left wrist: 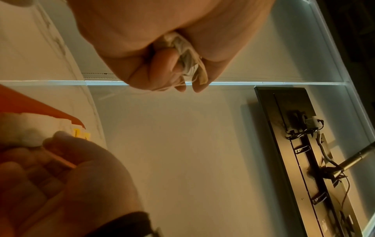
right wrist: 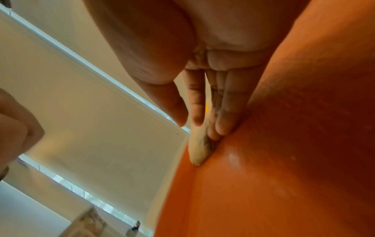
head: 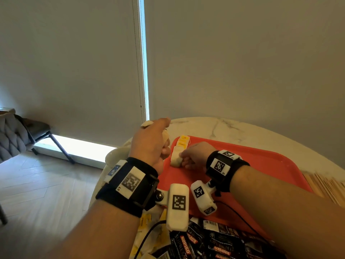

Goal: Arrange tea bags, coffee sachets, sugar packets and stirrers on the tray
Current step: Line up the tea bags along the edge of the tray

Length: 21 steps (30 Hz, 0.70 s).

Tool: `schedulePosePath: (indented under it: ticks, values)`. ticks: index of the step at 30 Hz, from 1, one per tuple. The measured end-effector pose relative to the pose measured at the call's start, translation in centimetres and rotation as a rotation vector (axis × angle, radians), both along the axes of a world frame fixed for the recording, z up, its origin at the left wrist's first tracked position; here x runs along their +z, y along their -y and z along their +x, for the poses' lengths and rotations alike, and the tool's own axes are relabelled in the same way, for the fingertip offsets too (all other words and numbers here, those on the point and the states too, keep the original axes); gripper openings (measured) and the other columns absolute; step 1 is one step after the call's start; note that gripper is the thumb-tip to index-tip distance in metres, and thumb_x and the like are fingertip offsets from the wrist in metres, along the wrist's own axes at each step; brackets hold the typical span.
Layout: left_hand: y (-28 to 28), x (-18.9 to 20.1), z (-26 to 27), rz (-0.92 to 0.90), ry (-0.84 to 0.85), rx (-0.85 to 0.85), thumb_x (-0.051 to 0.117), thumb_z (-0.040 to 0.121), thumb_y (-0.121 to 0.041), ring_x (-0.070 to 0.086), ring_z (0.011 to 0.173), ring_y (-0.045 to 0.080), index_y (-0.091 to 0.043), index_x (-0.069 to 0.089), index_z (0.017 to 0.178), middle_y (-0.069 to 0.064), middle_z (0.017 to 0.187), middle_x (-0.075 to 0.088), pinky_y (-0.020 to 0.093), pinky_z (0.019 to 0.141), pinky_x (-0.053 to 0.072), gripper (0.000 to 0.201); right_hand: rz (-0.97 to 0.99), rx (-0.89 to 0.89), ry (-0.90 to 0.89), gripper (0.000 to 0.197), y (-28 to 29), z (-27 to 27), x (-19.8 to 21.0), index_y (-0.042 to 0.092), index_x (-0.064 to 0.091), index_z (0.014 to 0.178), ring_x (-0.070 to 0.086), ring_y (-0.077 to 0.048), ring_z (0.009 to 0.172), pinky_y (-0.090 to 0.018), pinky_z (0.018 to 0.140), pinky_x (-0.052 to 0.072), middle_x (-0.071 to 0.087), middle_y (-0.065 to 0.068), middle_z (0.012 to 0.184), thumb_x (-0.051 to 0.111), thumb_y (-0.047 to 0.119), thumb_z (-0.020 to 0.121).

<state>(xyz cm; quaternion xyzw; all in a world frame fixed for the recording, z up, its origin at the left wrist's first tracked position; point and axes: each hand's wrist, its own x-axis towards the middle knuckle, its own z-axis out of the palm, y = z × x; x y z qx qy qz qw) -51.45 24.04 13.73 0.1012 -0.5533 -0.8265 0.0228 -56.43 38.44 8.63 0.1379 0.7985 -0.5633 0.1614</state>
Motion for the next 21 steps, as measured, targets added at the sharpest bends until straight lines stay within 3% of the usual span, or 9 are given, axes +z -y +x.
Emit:
schedulePosePath:
  ticks: [2, 4, 6, 8, 10, 12, 14, 17, 21]
  values:
    - [-0.4, -0.7, 0.0, -0.055, -0.022, -0.050, 0.071, 0.094, -0.017, 0.035, 0.045, 0.013, -0.018, 0.057, 0.081, 0.002, 0.061, 0.046, 0.021, 0.041, 0.024, 0.019, -0.011, 0.023, -0.015, 0.012, -0.4, 0.5, 0.9, 0.005, 0.061, 0.088, 0.061, -0.021, 0.070, -0.029, 0.065, 0.051, 0.062, -0.010, 0.079, 0.062, 0.011, 0.099]
    - [-0.8, -1.5, 0.1, -0.172, -0.064, -0.120, 0.070, 0.094, -0.015, 0.035, 0.046, 0.014, -0.024, 0.059, 0.067, 0.002, 0.060, 0.043, 0.022, 0.041, 0.025, 0.030, -0.062, -0.037, -0.180, 0.011, -1.0, 1.2, 2.0, 0.007, 0.067, 0.092, 0.062, -0.022, 0.072, -0.034, 0.066, 0.049, 0.067, -0.011, 0.087, 0.069, 0.018, 0.094]
    - [-1.2, -2.0, 0.4, -0.364, -0.114, -0.177, 0.071, 0.094, -0.019, 0.040, 0.048, 0.017, -0.024, 0.057, 0.057, 0.003, 0.057, 0.044, 0.026, 0.044, 0.031, 0.040, -0.235, -0.050, -0.353, 0.012, -1.5, 2.5, 3.8, 0.014, 0.073, 0.089, 0.062, -0.021, 0.077, -0.033, 0.066, 0.049, 0.071, -0.006, 0.091, 0.074, 0.025, 0.091]
    - [-1.6, -2.1, 0.7, -0.640, -0.186, -0.204, 0.068, 0.096, -0.024, 0.046, 0.049, 0.013, -0.020, 0.056, 0.061, 0.002, 0.056, 0.049, 0.026, 0.048, 0.038, 0.037, -0.319, 0.036, -0.492, 0.014, -2.0, 4.3, 5.5, 0.019, 0.076, 0.081, 0.061, -0.018, 0.079, -0.031, 0.065, 0.050, 0.074, -0.002, 0.090, 0.074, 0.029, 0.091]
    - [-2.1, -2.3, 0.6, -0.853, -0.240, -0.189, 0.065, 0.098, -0.025, 0.051, 0.050, 0.005, -0.018, 0.056, 0.067, -0.003, 0.058, 0.055, 0.018, 0.049, 0.040, 0.033, -0.230, 0.146, -0.581, 0.012, -2.4, 5.7, 6.5, 0.022, 0.078, 0.080, 0.061, -0.015, 0.079, -0.030, 0.066, 0.049, 0.074, 0.000, 0.088, 0.080, 0.033, 0.085]
    - [-2.4, -2.5, 0.3, -0.960, -0.260, -0.171, 0.062, 0.096, -0.027, 0.061, 0.063, 0.008, -0.022, 0.061, 0.080, -0.003, 0.072, 0.065, 0.023, 0.055, 0.042, 0.017, -0.106, 0.231, -0.607, 0.017, -2.8, 6.5, 6.5, 0.019, 0.077, 0.085, 0.062, -0.013, 0.077, -0.028, 0.064, 0.049, 0.074, -0.004, 0.087, 0.086, 0.032, 0.077]
    - [-2.9, -2.3, 0.4, -1.103, -0.253, -0.164, 0.060, 0.092, -0.028, 0.062, 0.068, 0.010, -0.025, 0.062, 0.089, -0.003, 0.080, 0.067, 0.022, 0.053, 0.038, 0.004, -0.041, 0.248, -0.605, 0.023, -3.2, 6.6, 6.0, 0.015, 0.075, 0.092, 0.063, -0.015, 0.075, -0.029, 0.064, 0.050, 0.075, -0.006, 0.093, 0.089, 0.025, 0.076]
    - [-3.1, -2.1, 0.8, -1.139, -0.268, -0.165, 0.065, 0.088, -0.026, 0.062, 0.069, 0.008, -0.024, 0.062, 0.094, -0.004, 0.084, 0.066, 0.017, 0.047, 0.037, 0.007, -0.034, 0.227, -0.620, 0.014, -3.8, 6.4, 5.5, 0.017, 0.077, 0.090, 0.061, -0.014, 0.073, -0.029, 0.064, 0.049, 0.075, -0.005, 0.090, 0.085, 0.016, 0.079]
    - [-3.2, -2.5, 1.1, -1.020, -0.247, -0.134, 0.076, 0.086, -0.034, 0.064, 0.080, 0.008, -0.025, 0.062, 0.102, -0.006, 0.095, 0.068, 0.023, 0.060, 0.042, 0.023, -0.129, 0.076, -0.623, 0.003, -4.0, 6.1, 5.5, 0.016, 0.077, 0.085, 0.062, -0.012, 0.069, -0.034, 0.067, 0.050, 0.072, -0.003, 0.079, 0.076, 0.015, 0.088]
